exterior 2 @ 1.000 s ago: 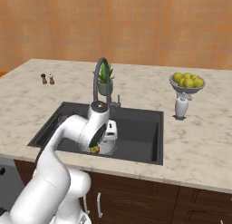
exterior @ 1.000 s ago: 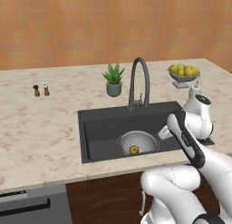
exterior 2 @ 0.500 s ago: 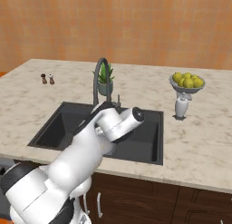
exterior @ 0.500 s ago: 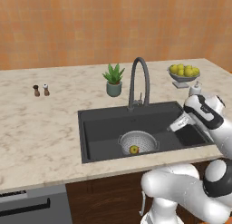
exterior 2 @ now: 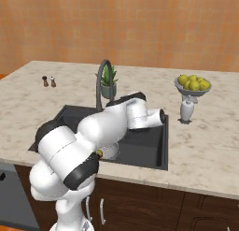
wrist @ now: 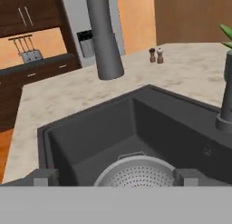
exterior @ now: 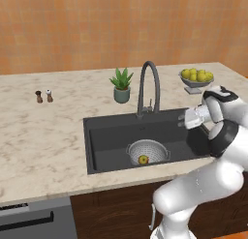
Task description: Put the colander in the sink, put the apple in the colander, and turn on the sink faucet and pour water over the colander.
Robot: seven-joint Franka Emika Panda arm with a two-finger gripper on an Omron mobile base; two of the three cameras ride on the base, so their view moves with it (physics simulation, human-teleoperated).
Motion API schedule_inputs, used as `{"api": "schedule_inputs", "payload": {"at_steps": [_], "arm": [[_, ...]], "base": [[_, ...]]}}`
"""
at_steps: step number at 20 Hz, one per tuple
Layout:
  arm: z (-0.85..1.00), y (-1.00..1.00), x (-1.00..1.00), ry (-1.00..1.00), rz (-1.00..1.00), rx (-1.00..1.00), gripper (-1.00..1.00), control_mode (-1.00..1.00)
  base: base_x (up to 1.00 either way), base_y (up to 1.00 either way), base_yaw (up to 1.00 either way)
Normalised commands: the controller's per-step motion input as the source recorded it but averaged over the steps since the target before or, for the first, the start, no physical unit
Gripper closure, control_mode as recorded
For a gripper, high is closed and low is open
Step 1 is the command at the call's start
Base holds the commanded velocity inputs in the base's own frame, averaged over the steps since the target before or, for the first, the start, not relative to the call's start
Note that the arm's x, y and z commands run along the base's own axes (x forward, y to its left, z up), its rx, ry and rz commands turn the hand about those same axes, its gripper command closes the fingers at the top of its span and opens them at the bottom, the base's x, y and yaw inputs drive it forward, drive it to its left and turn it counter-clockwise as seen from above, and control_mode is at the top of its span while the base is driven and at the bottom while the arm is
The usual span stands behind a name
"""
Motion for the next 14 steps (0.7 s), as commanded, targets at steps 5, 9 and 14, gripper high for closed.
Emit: {"api": "schedule_inputs", "payload": {"at_steps": [5,9,14], "arm": [[0.07,0.00,0.46,-0.18,0.02,0.19,-1.00,-1.00],[0.21,0.06,0.38,-0.06,0.00,0.19,-1.00,-1.00],[0.09,0.15,0.32,-0.09,0.00,0.13,-1.00,-1.00]], "base": [[0.00,0.00,0.00],[0.00,0.00,0.00],[0.00,0.00,0.00]]}}
